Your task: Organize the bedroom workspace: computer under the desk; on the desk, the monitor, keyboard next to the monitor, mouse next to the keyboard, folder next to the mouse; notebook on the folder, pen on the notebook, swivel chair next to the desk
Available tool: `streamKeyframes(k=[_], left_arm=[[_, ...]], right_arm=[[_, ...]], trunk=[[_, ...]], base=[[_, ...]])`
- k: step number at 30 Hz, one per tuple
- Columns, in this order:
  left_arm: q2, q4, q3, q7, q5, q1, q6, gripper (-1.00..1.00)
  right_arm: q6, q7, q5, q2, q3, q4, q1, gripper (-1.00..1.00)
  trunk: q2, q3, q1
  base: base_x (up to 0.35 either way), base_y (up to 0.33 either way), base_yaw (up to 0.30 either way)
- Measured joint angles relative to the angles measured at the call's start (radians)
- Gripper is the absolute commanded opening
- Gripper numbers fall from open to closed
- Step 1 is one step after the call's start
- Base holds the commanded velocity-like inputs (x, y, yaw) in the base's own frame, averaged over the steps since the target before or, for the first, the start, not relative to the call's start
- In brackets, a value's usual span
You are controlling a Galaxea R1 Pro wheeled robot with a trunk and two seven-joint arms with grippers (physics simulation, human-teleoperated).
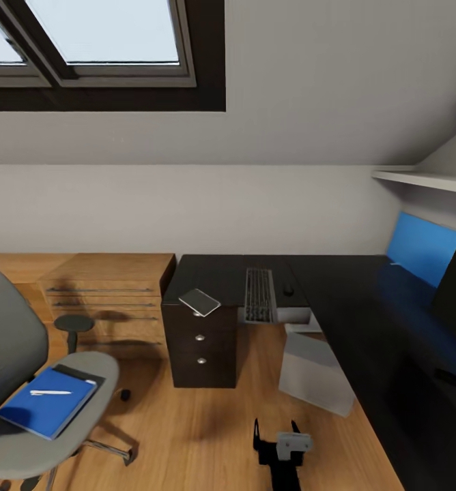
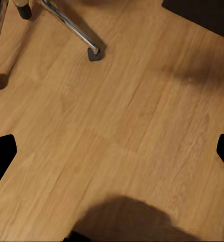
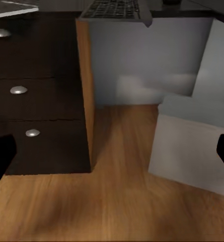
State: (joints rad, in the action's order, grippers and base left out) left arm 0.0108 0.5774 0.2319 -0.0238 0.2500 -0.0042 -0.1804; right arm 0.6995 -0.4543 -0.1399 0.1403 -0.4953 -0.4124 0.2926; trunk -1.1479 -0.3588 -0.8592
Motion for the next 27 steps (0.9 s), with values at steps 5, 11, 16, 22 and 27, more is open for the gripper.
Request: streamKeyframes(k=[5, 11, 16, 22, 27], left_arm=[[0.000, 0.041, -0.003, -0.065, -0.001, -0.001, -0.078, 1.00], [-0.007, 0.244, -0.001, -0.203, -0.002, 0.007, -0.069, 1.00], [-0.030, 0.438, -0.002, -0.218, -0.013, 0.023, 0.135, 1.00], [-0.078, 0.728, -0.002, -0.217, -0.036, 0.038, 0.362, 1.00], [-0.142, 0.966, -0.003, -0.217, -0.057, 0.100, 0.521, 1.00]], right_arm=[[-0.051, 0.077, -0.113, 0.001, 0.003, -0.102, 0.009, 1.00], [-0.202, 0.321, -0.473, -0.003, 0.003, -0.292, 0.014, 1.00], [-0.274, 0.422, -0.690, -0.012, 0.018, -0.407, 0.014, 1.00], [-0.301, 0.447, -0.833, -0.068, 0.027, -0.529, 0.014, 1.00], [-0.306, 0.453, -0.918, -0.110, 0.027, -0.565, 0.013, 1.00]], trunk=[[0.000, 0.000, 0.000], [0.000, 0.000, 0.000], [0.000, 0.000, 0.000], [0.000, 0.000, 0.000], [0.000, 0.000, 0.000]], base=[[0.338, 0.000, 0.000], [0.338, 0.000, 0.000], [0.338, 0.000, 0.000], [0.338, 0.000, 0.000], [0.338, 0.000, 0.000]])
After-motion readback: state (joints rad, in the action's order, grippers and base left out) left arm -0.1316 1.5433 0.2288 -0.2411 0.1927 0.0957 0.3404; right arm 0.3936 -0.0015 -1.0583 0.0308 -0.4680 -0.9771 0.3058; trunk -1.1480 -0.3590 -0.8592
